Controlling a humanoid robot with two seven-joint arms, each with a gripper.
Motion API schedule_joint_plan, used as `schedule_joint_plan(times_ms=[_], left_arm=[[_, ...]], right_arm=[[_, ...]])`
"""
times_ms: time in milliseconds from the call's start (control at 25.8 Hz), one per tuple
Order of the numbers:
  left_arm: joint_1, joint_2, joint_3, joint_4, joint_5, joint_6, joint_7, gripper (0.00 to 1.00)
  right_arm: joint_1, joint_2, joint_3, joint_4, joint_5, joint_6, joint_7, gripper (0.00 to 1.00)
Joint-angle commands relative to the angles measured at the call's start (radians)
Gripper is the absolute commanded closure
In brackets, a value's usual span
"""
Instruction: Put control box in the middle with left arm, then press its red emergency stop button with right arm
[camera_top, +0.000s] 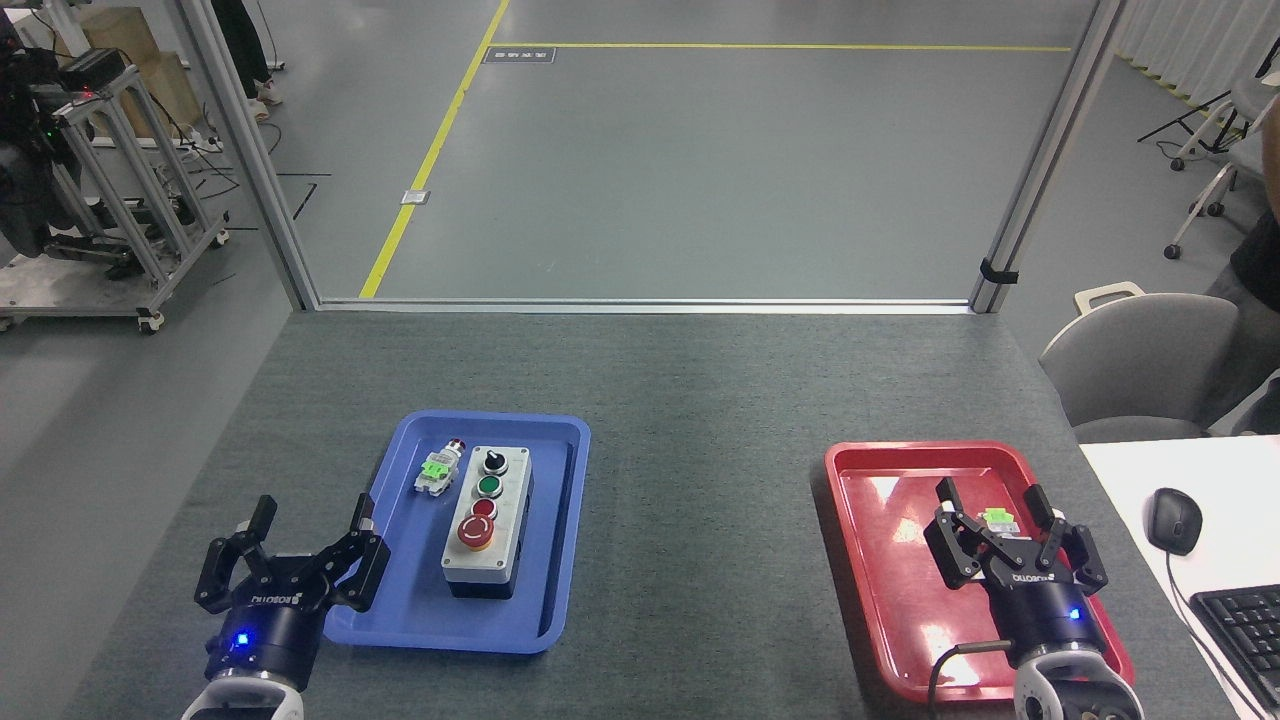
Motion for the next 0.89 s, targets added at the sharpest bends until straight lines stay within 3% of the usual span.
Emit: schedule_joint_plan(times_ms=[0,658,852], left_arm=[[-0.005,0.0,0.001,0.0,0.0,-0.001,0.0,0.01],[0.009,-0.002,0.016,-0.066,0.078,-0.062,0.0,0.01],[0.02,-0.005,-0.04,-0.046,0.055,-0.062,0.0,0.01]], right_arm=[[0.001,0.0,-0.001,0.0,-0.001,-0.001,0.001,0.01],[0.001,-0.002,-0.003,0.001,-0.002,0.003,-0.001,0.01],[-0.001,-0.006,-0.003,0.001,-0.002,0.001,-0.001,0.01]])
